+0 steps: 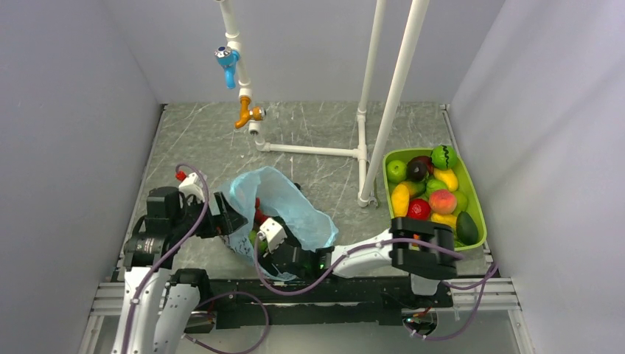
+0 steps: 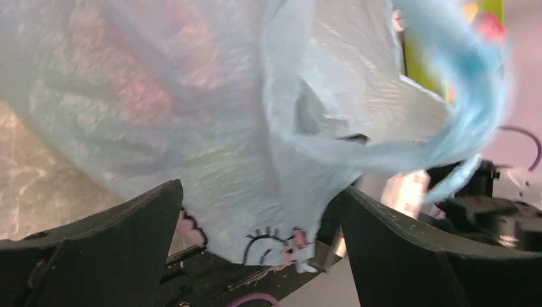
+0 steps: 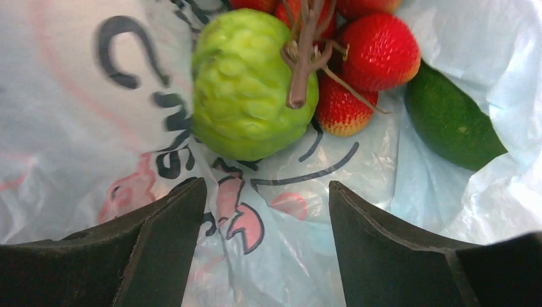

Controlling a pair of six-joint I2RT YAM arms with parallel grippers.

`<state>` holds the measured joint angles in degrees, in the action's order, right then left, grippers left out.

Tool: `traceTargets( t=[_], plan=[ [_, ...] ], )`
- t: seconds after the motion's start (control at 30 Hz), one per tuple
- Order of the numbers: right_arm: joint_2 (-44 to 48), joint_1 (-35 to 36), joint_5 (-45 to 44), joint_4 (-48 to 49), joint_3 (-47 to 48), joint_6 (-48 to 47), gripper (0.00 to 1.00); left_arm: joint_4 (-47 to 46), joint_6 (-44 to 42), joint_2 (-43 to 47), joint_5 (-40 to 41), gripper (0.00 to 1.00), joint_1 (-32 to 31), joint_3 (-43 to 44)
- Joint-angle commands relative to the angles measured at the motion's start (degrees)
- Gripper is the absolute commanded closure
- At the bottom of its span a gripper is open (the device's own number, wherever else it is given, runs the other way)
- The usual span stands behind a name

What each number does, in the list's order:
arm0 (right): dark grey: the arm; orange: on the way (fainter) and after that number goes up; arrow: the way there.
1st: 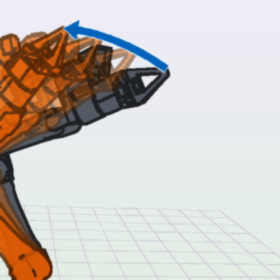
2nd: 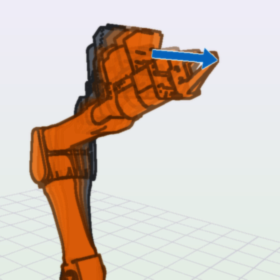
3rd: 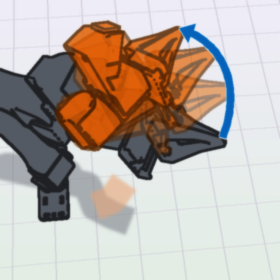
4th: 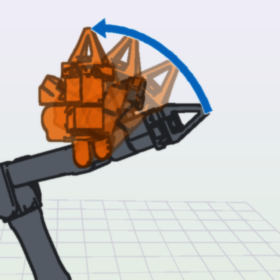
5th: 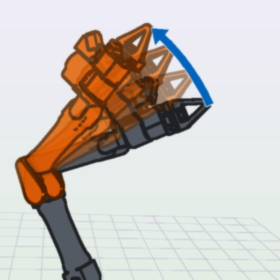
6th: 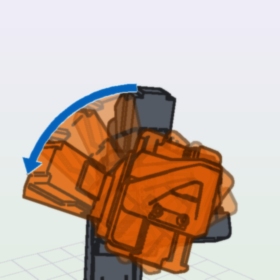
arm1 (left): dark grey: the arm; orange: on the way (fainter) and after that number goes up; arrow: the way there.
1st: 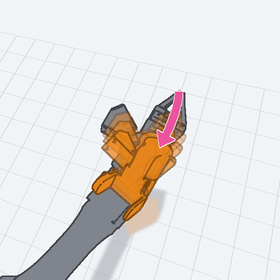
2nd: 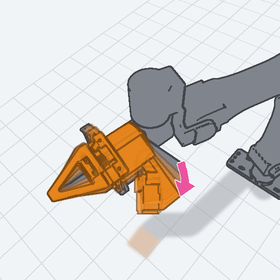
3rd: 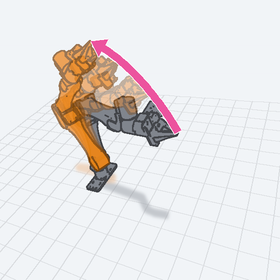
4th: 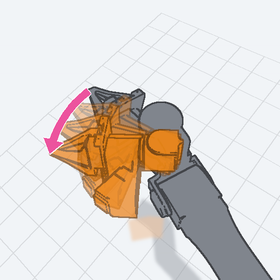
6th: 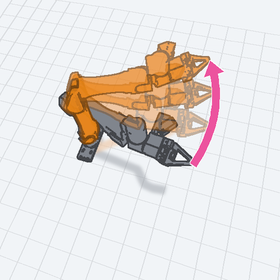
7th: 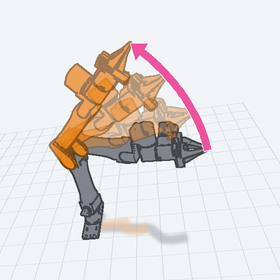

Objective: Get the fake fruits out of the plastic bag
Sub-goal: Adjust the plastic bag at the center of the board.

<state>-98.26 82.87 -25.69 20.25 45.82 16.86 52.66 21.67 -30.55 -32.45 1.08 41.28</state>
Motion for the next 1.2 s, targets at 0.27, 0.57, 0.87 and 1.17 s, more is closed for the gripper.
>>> traceTargets(
  t=[0.27, 0.57, 0.87, 1.17],
  plan=[
    [5.86, 0.69, -8.66, 3.97, -1.91, 7.70, 0.19, -3.84, 0.41, -9.95, 30.38, 0.01, -27.46, 9.23],
    [15.70, 0.63, -14.45, 3.13, -9.28, 16.15, 0.23, -5.92, 3.07, -10.74, 34.37, 0.55, -27.51, 7.25],
    [12.25, 1.05, -6.86, 9.36, -11.39, 17.28, 0.32, -7.02, -0.10, 1.38, 13.22, 0.03, -27.52, 5.02],
    [18.46, -4.75, -0.82, 9.98, -12.46, 20.79, 0.31, -6.45, -1.85, -7.58, 42.49, 0.01, -51.36, 10.14]
  ],
)
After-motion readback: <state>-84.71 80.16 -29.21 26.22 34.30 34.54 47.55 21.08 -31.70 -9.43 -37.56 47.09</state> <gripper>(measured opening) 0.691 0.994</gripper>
